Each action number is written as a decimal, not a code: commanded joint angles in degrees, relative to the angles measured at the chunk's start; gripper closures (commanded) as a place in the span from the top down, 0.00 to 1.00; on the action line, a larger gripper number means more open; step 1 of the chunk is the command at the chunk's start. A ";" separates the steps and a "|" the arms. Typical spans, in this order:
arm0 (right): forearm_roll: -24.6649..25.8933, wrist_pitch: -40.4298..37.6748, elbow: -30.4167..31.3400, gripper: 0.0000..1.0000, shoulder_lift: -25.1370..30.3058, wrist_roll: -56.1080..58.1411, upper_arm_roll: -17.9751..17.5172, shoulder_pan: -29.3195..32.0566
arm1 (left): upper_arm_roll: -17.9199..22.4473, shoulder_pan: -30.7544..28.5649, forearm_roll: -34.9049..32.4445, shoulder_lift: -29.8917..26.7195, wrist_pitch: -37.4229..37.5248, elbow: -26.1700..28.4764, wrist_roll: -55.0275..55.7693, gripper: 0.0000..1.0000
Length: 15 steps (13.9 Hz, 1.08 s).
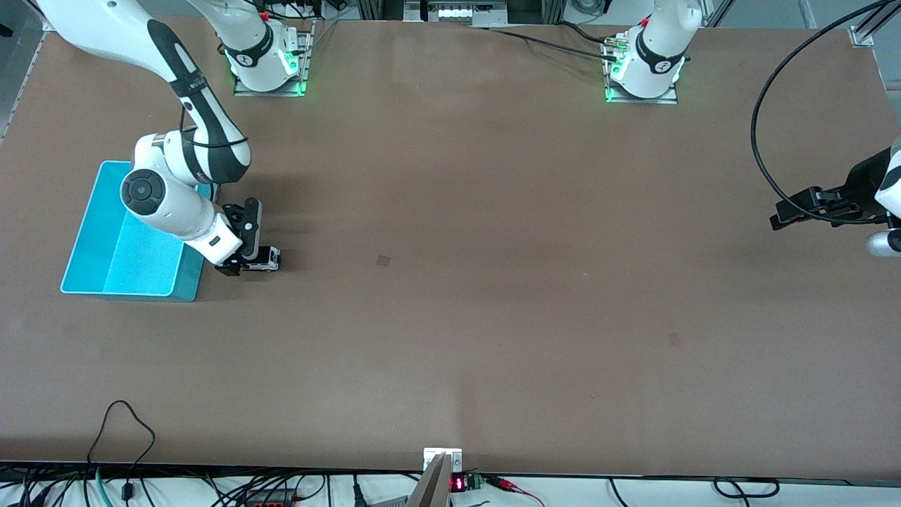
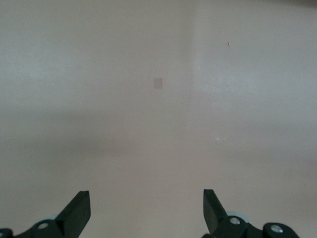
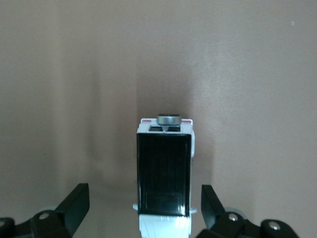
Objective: Wind and store white jeep toy
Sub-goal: 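Lift the jeep with the right gripper and carry it over the bin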
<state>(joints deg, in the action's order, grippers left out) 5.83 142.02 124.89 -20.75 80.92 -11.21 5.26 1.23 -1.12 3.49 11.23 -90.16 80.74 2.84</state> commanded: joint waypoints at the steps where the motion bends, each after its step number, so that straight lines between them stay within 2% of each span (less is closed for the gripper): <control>1: 0.67 2.73 1.41 1.00 -0.69 0.37 -0.12 0.01 | 0.53 0.59 -1.12 -1.04 0.51 0.73 -0.56 1.00; 7: 2.43 6.68 1.32 0.99 -3.15 0.11 -0.12 0.10 | 0.53 0.42 -1.12 -1.04 0.78 0.73 -0.56 1.00; 9: 4.26 7.39 1.15 0.80 -3.68 0.02 -0.12 0.10 | 0.53 0.50 -1.12 -1.04 0.78 0.73 -0.65 1.00; 11: 5.06 7.30 0.97 0.42 -3.77 0.02 -0.12 0.10 | 0.53 0.42 -1.12 -1.04 0.87 0.73 -0.65 1.00; 13: 5.07 7.30 0.97 0.11 -3.59 -0.24 -0.12 0.45 | 0.53 0.42 -1.12 -1.04 0.87 0.73 -0.65 1.00; 14: 5.07 7.30 0.88 0.01 -3.50 -0.24 -0.12 0.54 | 0.61 0.42 -1.12 -1.04 0.78 0.73 -0.65 1.00; 15: 4.98 7.30 0.88 0.00 -3.33 -0.33 -0.12 0.63 | 0.53 0.50 -1.12 -1.04 0.78 0.73 -0.65 1.00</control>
<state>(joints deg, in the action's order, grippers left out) 9.81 148.88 125.69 -24.52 80.91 -11.15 5.32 1.38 -1.12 3.49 11.23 -89.77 80.74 2.84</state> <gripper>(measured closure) 0.489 0.000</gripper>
